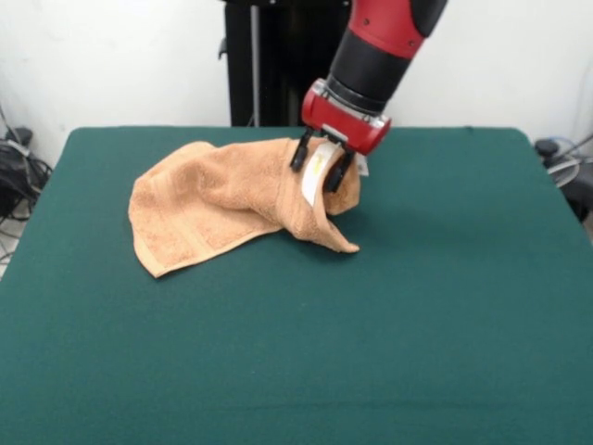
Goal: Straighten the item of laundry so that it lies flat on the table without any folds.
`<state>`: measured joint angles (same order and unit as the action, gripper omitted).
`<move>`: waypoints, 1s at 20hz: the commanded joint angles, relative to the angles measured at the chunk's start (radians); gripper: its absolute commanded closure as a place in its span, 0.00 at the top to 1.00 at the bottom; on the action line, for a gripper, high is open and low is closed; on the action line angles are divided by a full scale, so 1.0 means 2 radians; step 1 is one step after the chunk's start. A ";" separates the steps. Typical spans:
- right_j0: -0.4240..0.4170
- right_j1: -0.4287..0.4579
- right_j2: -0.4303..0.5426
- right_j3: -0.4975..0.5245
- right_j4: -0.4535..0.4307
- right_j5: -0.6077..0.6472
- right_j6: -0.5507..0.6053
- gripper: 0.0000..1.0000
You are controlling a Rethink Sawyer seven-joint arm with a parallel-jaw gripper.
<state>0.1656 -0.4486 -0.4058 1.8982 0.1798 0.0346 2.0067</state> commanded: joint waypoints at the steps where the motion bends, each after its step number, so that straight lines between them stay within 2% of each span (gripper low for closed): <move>1: -0.021 0.018 0.051 -0.020 -0.018 -0.051 0.066 1.00; 10: 0.003 0.051 -0.008 -0.060 -0.014 -0.105 0.053 1.00; 20: 0.012 0.049 -0.018 -0.065 -0.006 -0.111 0.054 1.00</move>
<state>0.1766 -0.3881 -0.4735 1.8299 0.1673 -0.1542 2.0067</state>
